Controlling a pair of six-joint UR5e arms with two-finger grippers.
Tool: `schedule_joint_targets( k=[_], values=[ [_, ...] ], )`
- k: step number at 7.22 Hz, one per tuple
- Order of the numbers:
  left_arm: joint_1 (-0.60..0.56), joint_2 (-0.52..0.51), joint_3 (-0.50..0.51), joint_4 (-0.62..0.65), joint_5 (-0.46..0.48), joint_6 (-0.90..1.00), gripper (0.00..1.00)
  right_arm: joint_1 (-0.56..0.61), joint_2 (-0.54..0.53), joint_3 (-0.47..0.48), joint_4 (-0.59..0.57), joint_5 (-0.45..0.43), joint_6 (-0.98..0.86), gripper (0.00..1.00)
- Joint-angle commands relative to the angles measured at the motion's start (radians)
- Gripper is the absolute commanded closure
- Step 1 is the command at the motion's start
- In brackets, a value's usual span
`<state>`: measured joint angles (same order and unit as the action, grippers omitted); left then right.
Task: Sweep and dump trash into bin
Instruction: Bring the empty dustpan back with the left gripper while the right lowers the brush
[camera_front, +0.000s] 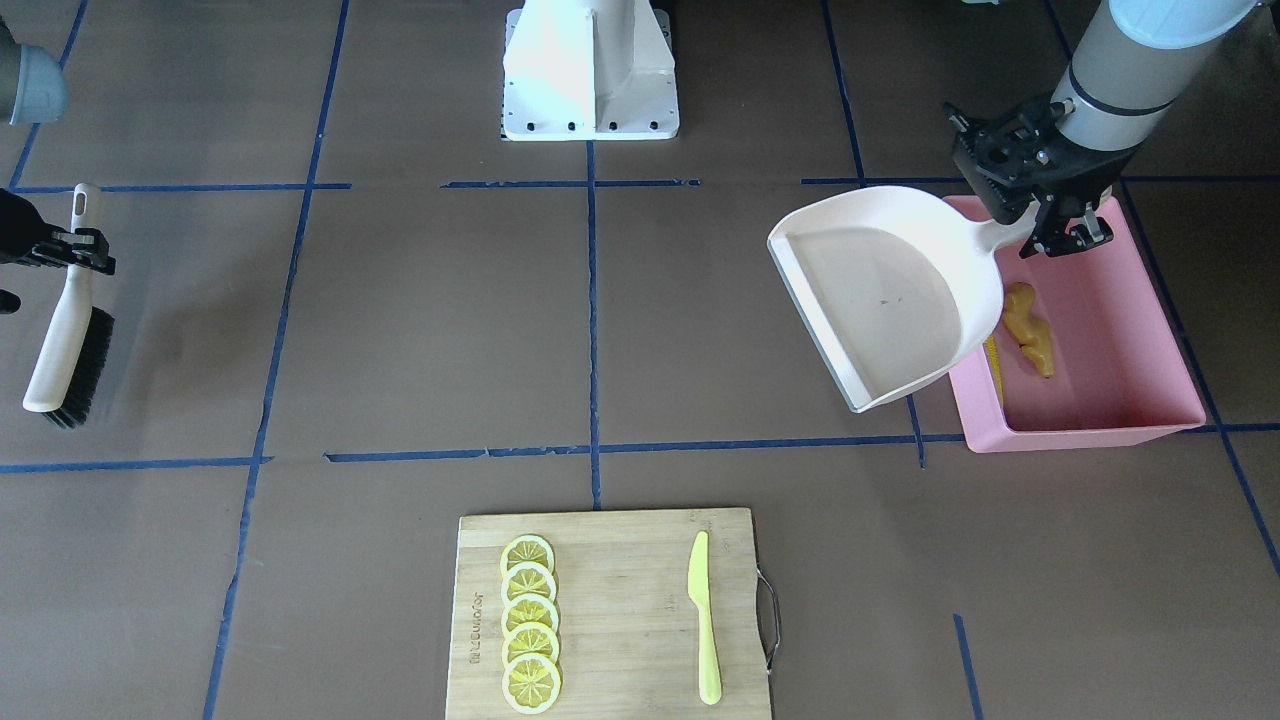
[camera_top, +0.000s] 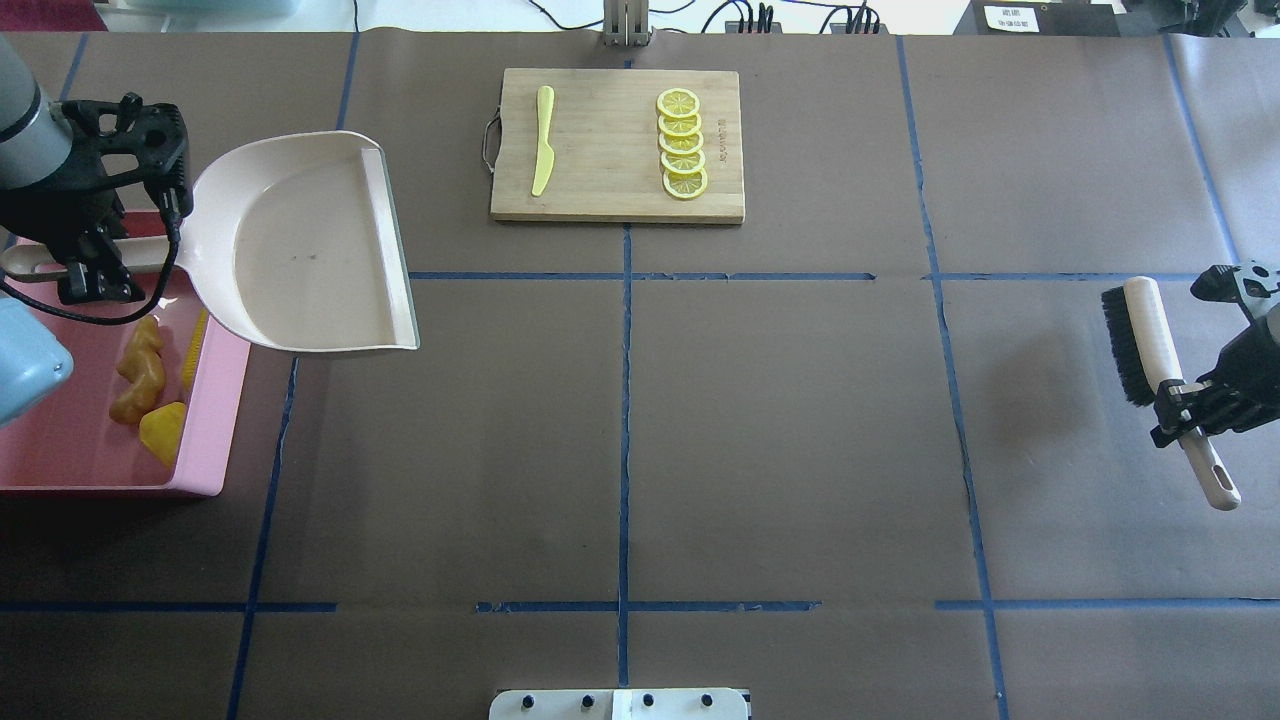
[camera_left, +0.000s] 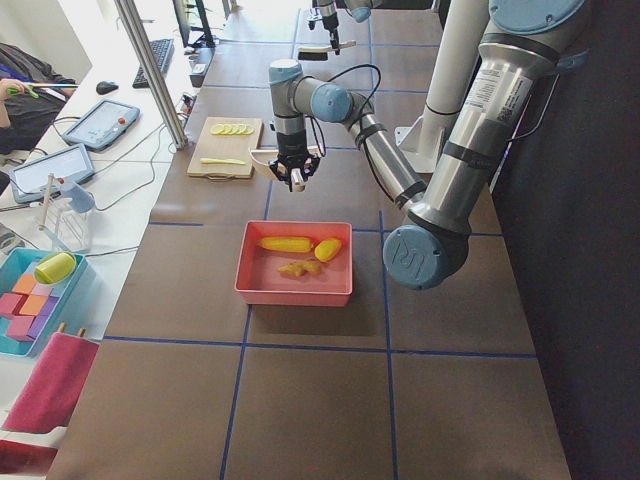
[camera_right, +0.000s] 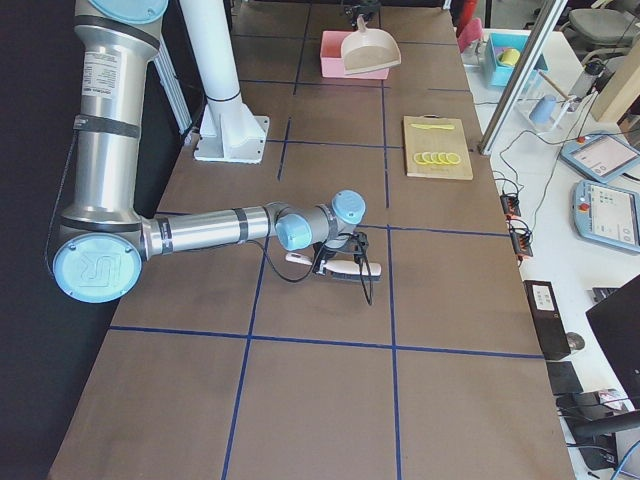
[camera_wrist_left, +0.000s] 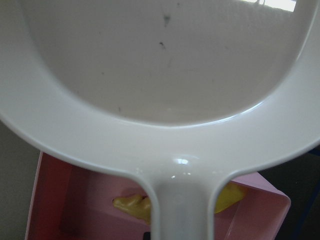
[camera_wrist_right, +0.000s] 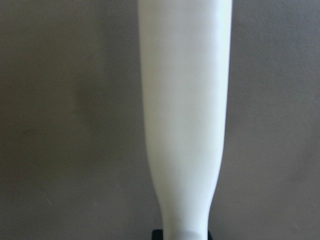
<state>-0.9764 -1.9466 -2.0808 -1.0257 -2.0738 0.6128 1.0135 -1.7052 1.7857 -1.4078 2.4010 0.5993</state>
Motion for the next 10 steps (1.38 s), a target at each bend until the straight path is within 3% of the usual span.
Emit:
schedule_joint_targets(
  k=[1,2,5,6,7,9,10],
  values=[
    [0.033,-0.023,0.005,-0.001,0.001,-0.034,0.99,-0.021,-0.011,-0.003,0.0,0.006,0.002,0.98],
    [0.041,-0.025,0.007,-0.001,0.001,-0.042,0.98,-0.035,-0.022,-0.003,0.0,0.006,0.0,0.97],
    [0.068,-0.032,0.016,-0.002,0.001,-0.045,0.97,-0.046,-0.022,-0.011,-0.005,0.009,0.0,0.54],
    [0.071,-0.032,0.016,-0.002,0.001,-0.045,0.96,-0.049,-0.021,-0.009,-0.002,0.007,0.0,0.37],
    [0.073,-0.034,0.016,-0.004,0.001,-0.044,0.96,-0.052,-0.017,-0.008,0.003,0.007,0.002,0.06],
    [0.096,-0.047,0.027,-0.02,0.001,-0.07,0.96,-0.05,-0.01,0.004,0.004,0.001,0.002,0.0],
    [0.132,-0.048,0.066,-0.154,0.001,-0.143,0.96,-0.049,-0.007,0.024,0.004,-0.003,0.003,0.0]
  ],
)
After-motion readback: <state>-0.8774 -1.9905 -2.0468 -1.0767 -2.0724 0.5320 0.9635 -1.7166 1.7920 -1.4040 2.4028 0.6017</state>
